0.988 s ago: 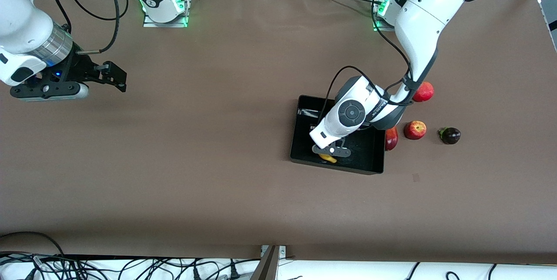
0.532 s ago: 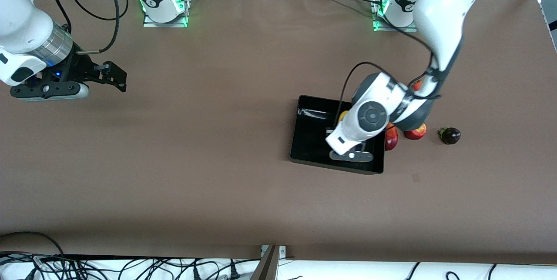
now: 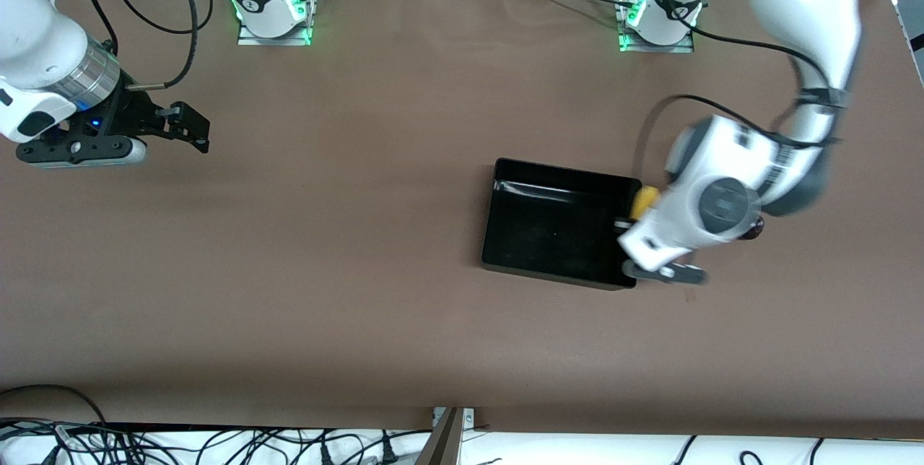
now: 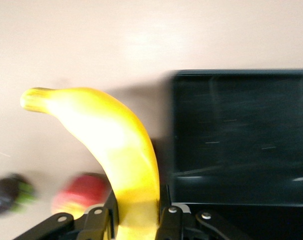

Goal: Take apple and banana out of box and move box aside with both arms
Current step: 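Lift the banana out of the tray and lower it beside the fruits, then release the banana with the left gripper while the right gripper reaches the tray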

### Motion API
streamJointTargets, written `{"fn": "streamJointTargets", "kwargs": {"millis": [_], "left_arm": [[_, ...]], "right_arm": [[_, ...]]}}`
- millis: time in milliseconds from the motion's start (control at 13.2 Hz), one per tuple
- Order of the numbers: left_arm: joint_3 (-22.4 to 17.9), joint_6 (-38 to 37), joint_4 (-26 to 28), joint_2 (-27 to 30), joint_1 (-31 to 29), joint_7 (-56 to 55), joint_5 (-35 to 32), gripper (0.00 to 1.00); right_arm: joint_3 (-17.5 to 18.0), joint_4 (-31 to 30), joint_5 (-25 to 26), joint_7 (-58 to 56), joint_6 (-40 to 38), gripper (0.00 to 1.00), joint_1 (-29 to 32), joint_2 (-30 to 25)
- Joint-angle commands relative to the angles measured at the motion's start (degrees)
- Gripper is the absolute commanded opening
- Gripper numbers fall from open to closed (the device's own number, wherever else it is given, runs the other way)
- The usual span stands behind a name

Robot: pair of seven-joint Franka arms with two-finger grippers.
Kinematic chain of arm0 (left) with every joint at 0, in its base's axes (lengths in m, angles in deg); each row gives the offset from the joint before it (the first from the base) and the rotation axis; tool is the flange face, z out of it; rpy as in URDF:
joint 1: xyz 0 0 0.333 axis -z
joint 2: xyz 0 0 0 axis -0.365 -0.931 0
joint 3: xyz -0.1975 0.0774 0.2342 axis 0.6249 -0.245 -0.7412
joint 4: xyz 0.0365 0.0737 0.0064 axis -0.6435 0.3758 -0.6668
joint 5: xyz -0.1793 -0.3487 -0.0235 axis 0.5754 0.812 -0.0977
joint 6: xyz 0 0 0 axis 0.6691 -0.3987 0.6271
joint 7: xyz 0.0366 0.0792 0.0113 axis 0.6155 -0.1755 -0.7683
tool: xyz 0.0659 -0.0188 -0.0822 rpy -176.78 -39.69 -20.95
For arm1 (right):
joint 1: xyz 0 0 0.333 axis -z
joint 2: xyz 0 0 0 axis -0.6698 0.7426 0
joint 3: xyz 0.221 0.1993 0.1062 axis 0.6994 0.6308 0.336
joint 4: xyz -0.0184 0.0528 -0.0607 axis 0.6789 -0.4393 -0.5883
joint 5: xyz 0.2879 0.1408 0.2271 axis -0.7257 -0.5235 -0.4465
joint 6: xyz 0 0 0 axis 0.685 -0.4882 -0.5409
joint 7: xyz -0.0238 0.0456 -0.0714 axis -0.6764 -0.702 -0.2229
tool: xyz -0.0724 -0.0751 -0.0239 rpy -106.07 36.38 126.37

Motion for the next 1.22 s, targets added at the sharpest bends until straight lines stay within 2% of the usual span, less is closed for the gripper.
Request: {"fn": "streamJointTargets", "kwargs": {"millis": [0, 228, 380, 456, 532, 760, 988, 1140], "left_arm": [[0.75, 5.51, 1.29, -2.62, -5.85, 13.30, -3.05, 0.00], [0.66, 15.26, 1.73, -8.24, -11.13, 27.90, -4.38, 0.00], [0.66, 19.32, 2.08, -10.97, -12.98, 31.08, -4.64, 0.01], [0.66, 19.60, 2.08, -11.59, -12.98, 31.27, -4.73, 0.66], [0.66, 19.60, 2.00, -11.59, -13.07, 31.27, -4.64, 1.00], [1.54, 16.02, 1.21, -8.54, -12.64, 30.22, -3.86, 1.00], [3.21, 6.63, -0.37, -1.16, -10.53, 29.09, -3.68, 1.00], [4.87, -2.07, -1.51, 4.46, -10.17, 24.36, -3.68, 1.00]], "right_arm": [[0.02, 0.32, 0.27, -0.62, 0.98, 1.00, 0.01, 1.24], [0.20, 0.23, -0.34, -0.80, 0.38, 1.00, -0.78, 6.41], [0.46, 0.23, -0.61, 0.25, 0.54, 1.00, -3.40, 6.95], [0.46, 0.23, -1.13, 1.82, 1.24, 1.00, -5.59, 7.99], [0.46, 0.32, -2.53, 6.89, 2.73, 1.00, -7.61, 9.57], [0.46, 2.15, -2.98, 19.38, 9.67, 1.00, -15.69, 15.62], [0.38, 11.54, -3.42, 35.63, 14.06, 1.00, -24.04, 26.69], [0.11, 15.34, -3.34, 44.08, 17.92, 1.00, -28.01, 31.89]]}}
